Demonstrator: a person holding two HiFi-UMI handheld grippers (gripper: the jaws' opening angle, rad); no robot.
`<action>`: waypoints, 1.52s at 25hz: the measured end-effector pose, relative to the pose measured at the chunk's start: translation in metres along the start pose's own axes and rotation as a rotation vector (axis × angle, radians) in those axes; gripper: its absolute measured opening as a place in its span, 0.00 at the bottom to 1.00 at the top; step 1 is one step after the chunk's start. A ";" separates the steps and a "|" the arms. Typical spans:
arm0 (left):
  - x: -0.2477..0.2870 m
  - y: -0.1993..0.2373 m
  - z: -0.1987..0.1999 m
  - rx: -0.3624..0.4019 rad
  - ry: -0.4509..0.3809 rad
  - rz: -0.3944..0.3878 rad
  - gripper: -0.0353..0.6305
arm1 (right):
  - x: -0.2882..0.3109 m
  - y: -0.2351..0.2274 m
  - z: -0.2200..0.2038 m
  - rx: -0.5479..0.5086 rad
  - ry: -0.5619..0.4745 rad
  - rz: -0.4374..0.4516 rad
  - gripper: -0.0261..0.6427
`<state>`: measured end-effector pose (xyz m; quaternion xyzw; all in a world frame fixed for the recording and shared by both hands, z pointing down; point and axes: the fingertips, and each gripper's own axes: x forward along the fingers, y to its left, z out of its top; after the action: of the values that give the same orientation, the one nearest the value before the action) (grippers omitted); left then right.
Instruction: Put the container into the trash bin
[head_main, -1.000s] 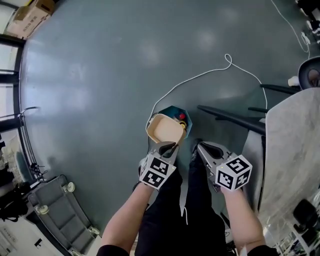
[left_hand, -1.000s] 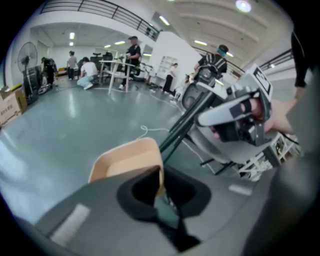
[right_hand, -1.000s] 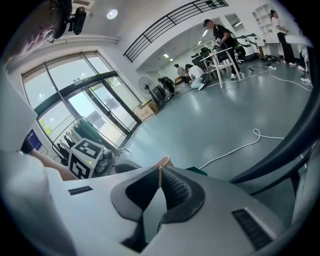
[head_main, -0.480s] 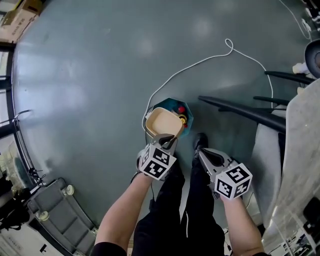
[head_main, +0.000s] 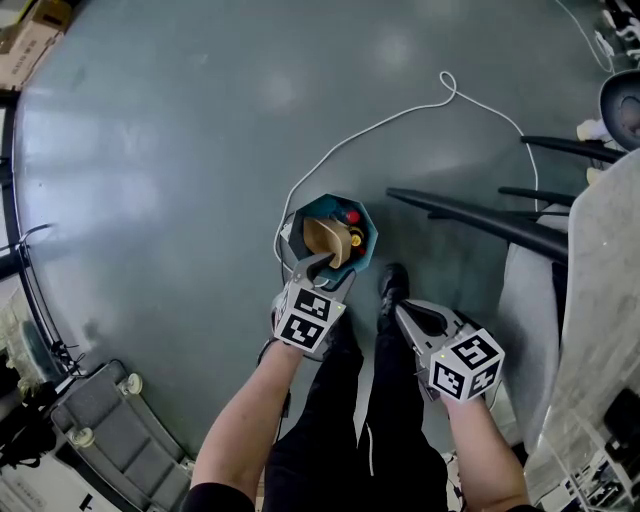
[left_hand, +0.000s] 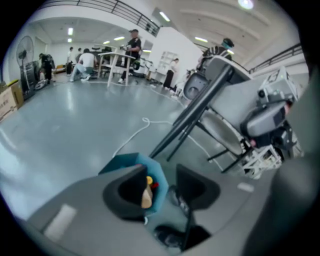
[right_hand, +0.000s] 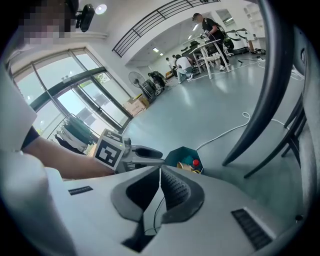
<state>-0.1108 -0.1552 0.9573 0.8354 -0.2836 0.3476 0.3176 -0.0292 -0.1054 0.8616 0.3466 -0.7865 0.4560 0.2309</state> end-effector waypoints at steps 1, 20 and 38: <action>-0.006 -0.001 0.003 -0.014 -0.015 -0.001 0.34 | 0.000 0.004 0.004 -0.006 0.000 0.005 0.04; -0.248 -0.052 0.169 -0.092 -0.433 0.072 0.19 | -0.101 0.155 0.127 -0.237 -0.050 0.106 0.04; -0.418 -0.126 0.222 -0.013 -0.679 -0.012 0.16 | -0.201 0.244 0.155 -0.346 -0.204 0.079 0.04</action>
<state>-0.1843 -0.1307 0.4741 0.9030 -0.3706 0.0457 0.2122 -0.0894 -0.0897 0.5151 0.3153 -0.8853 0.2854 0.1879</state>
